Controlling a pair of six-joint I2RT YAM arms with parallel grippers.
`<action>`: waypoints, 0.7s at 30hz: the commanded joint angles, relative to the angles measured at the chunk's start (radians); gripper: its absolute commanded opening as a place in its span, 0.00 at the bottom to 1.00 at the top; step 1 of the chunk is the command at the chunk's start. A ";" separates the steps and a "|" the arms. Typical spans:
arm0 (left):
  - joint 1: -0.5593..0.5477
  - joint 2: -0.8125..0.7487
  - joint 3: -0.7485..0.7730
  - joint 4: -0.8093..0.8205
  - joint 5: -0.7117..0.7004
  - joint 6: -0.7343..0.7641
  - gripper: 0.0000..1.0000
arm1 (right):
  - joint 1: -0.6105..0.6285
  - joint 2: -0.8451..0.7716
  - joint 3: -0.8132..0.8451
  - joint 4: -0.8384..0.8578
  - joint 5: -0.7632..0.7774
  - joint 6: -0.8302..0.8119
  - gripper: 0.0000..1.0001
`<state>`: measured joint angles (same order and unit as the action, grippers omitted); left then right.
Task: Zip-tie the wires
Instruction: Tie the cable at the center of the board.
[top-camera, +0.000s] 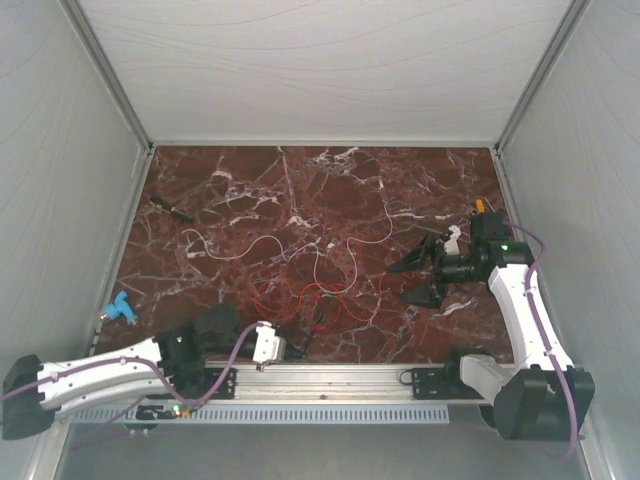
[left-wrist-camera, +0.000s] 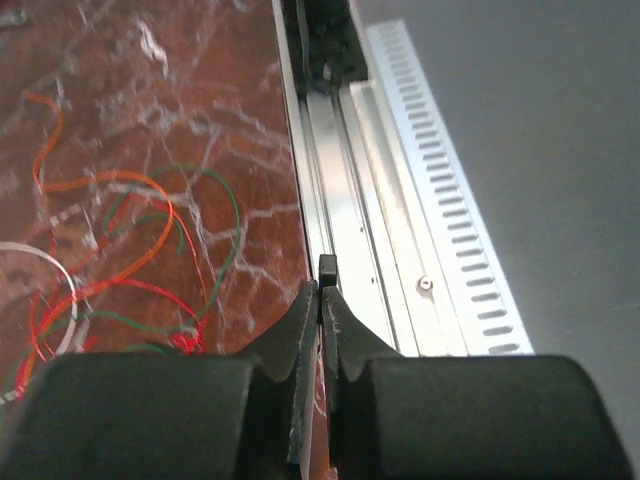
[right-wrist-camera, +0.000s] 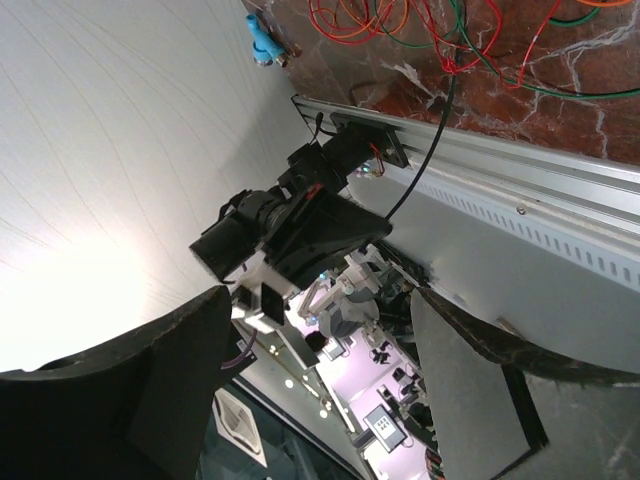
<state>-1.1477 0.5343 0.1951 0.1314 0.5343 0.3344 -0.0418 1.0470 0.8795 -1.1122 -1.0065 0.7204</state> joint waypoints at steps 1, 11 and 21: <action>-0.004 -0.012 -0.071 0.179 -0.082 -0.068 0.00 | -0.007 -0.004 -0.003 0.032 -0.004 -0.007 0.70; 0.002 0.172 -0.101 0.343 -0.161 -0.062 0.00 | -0.005 0.030 0.013 0.150 0.001 0.049 0.69; 0.158 0.215 -0.133 0.538 0.103 -0.135 0.00 | 0.031 0.085 0.055 0.225 0.041 0.068 0.69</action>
<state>-1.0443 0.7479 0.0544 0.4976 0.4644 0.2459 -0.0273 1.1198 0.9077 -0.9398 -0.9779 0.7727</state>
